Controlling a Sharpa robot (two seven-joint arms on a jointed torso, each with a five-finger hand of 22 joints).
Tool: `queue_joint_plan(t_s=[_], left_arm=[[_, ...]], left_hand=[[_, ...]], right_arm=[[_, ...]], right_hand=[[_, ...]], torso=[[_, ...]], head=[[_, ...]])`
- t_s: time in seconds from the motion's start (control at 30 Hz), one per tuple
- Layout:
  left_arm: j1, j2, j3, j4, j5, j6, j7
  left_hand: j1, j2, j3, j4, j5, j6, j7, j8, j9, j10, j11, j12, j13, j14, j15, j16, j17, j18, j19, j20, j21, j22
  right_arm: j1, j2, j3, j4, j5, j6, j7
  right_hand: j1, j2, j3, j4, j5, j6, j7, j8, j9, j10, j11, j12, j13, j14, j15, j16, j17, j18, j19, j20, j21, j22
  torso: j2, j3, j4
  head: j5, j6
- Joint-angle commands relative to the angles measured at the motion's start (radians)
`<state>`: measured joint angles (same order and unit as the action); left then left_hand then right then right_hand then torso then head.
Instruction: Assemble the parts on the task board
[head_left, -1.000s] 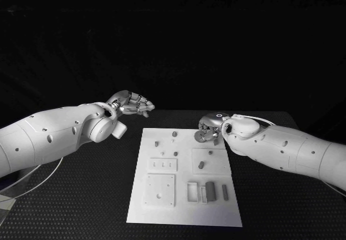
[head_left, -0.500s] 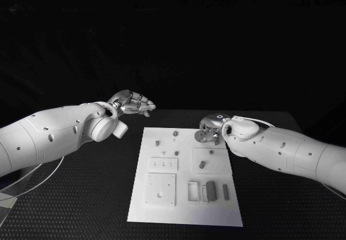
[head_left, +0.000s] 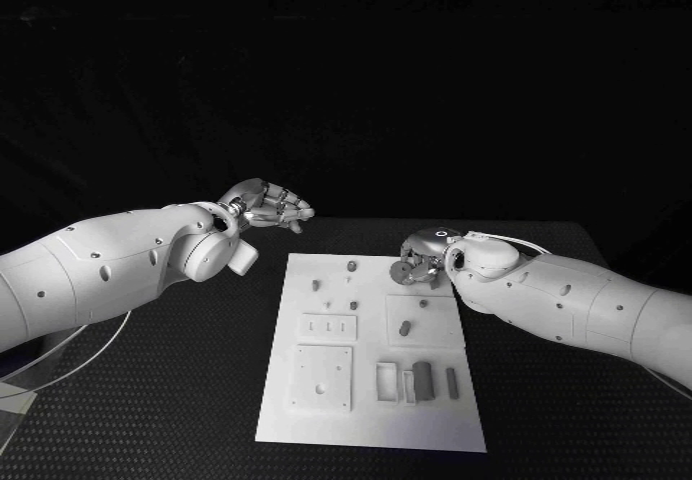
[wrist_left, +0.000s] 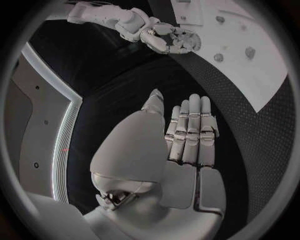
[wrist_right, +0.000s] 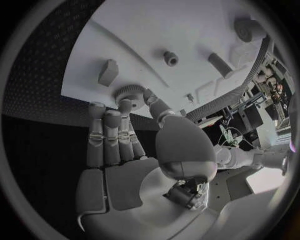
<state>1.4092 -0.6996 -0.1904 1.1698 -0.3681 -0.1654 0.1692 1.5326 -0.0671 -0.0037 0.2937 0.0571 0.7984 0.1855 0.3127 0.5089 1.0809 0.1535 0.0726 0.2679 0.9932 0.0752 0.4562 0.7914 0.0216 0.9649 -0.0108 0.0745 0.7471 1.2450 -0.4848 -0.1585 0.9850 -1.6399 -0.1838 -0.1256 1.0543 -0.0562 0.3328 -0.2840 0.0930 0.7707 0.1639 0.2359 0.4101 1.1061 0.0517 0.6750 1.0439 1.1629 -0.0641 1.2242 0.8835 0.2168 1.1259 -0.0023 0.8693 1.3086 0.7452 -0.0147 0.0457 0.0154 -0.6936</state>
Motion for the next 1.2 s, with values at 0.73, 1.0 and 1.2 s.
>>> queue_joint_plan(t_s=[0.73, 1.0, 1.2], left_arm=[[0.001, -0.002, 0.001, 0.012, 0.005, 0.017, 0.003], [0.001, -0.005, 0.001, 0.017, 0.005, 0.016, 0.002], [0.001, -0.007, 0.001, 0.018, 0.005, 0.017, 0.002]], left_hand=[[-0.011, -0.005, 0.007, -0.002, -0.006, -0.003, 0.009, -0.006, 0.002, -0.007, 0.002, -0.006, 0.002, -0.006, 0.002, -0.007, 0.003, -0.018, -0.003, -0.009, -0.006, -0.002], [-0.011, -0.005, 0.007, -0.002, -0.006, -0.003, 0.009, -0.007, 0.002, -0.007, 0.002, -0.006, 0.002, -0.006, 0.002, -0.008, 0.003, -0.019, -0.003, -0.009, -0.006, -0.002], [-0.011, -0.006, 0.007, -0.001, -0.007, -0.003, 0.009, -0.007, 0.002, -0.007, 0.002, -0.006, 0.002, -0.006, 0.002, -0.008, 0.003, -0.019, -0.003, -0.009, -0.006, -0.002]], right_arm=[[-0.001, 0.019, 0.0, -0.033, 0.04, 0.07, 0.018], [-0.001, 0.021, 0.0, -0.033, 0.041, 0.072, 0.014], [-0.001, 0.025, 0.0, -0.036, 0.046, 0.075, 0.016]], right_hand=[[-0.03, 0.105, 0.011, -0.005, 0.003, 0.024, -0.009, 0.009, 0.0, -0.015, -0.01, 0.102, 0.067, -0.001, -0.004, 0.077, 0.05, 0.045, -0.016, -0.023, 0.075, 0.023], [-0.054, 0.054, 0.006, 0.004, 0.004, 0.012, -0.005, 0.002, -0.005, -0.02, -0.007, 0.11, 0.066, -0.004, -0.001, 0.081, 0.053, 0.045, -0.018, -0.024, 0.082, 0.021], [-0.067, 0.031, 0.015, 0.013, 0.004, 0.009, -0.001, 0.0, -0.006, -0.022, -0.003, 0.114, 0.064, -0.005, 0.003, 0.081, 0.054, 0.045, -0.018, -0.025, 0.083, 0.019]], torso=[[0.001, 0.0013, -0.0004], [0.0, 0.0005, -0.001], [0.001, 0.0003, -0.001]], head=[[0.004, -0.005], [0.006, -0.008], [0.008, -0.013]])
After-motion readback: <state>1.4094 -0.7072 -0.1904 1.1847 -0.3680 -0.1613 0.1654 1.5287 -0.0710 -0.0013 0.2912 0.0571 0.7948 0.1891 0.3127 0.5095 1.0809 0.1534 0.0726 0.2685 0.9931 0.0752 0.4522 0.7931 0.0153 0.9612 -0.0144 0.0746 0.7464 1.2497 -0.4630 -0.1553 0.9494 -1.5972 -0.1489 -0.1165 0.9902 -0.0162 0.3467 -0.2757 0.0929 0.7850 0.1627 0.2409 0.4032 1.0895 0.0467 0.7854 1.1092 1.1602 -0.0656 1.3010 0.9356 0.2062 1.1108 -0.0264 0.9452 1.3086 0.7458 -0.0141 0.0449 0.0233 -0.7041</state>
